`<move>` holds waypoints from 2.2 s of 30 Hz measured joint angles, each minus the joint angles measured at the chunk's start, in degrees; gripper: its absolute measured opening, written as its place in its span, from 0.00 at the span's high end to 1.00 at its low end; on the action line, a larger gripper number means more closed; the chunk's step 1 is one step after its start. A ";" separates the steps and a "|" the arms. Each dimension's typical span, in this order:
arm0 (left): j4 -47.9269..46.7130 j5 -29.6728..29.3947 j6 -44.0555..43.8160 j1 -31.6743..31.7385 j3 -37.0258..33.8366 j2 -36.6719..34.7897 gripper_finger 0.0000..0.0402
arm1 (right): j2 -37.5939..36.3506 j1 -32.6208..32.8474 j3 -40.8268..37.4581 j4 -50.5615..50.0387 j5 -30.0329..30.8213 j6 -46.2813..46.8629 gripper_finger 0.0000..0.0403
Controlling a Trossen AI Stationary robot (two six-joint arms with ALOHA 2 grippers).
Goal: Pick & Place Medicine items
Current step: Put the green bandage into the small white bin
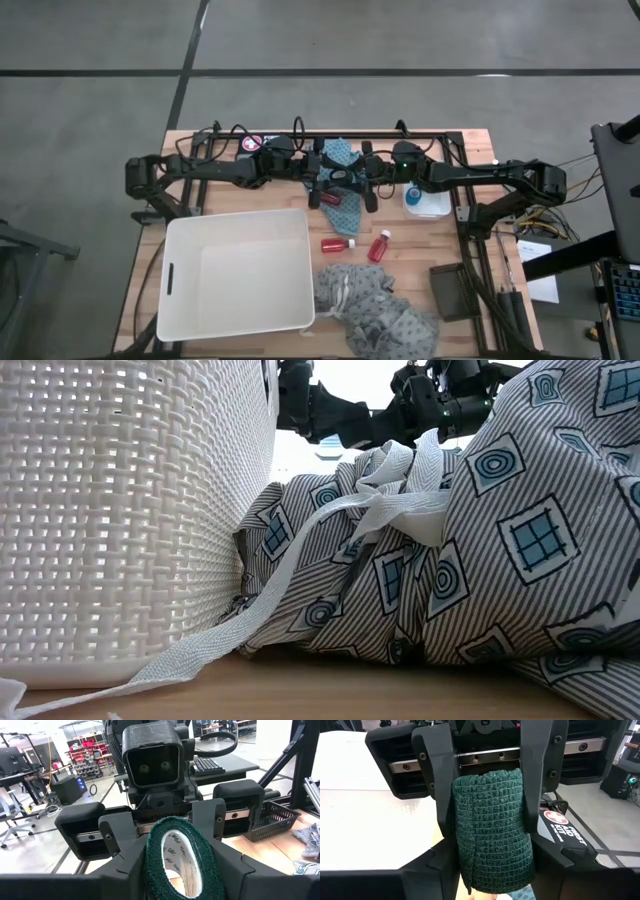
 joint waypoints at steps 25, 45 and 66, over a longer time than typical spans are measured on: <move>-1.27 -0.18 0.04 0.00 0.07 0.00 0.59 | 0.04 0.00 -0.01 -0.17 0.17 -0.02 0.56; 0.69 -1.75 -0.11 -0.22 0.00 0.00 0.45 | 0.02 -0.01 0.00 0.07 0.27 -0.05 0.56; 0.95 -5.18 -4.58 -1.31 0.00 0.02 0.22 | 0.02 0.00 0.00 -0.66 0.25 -0.22 0.56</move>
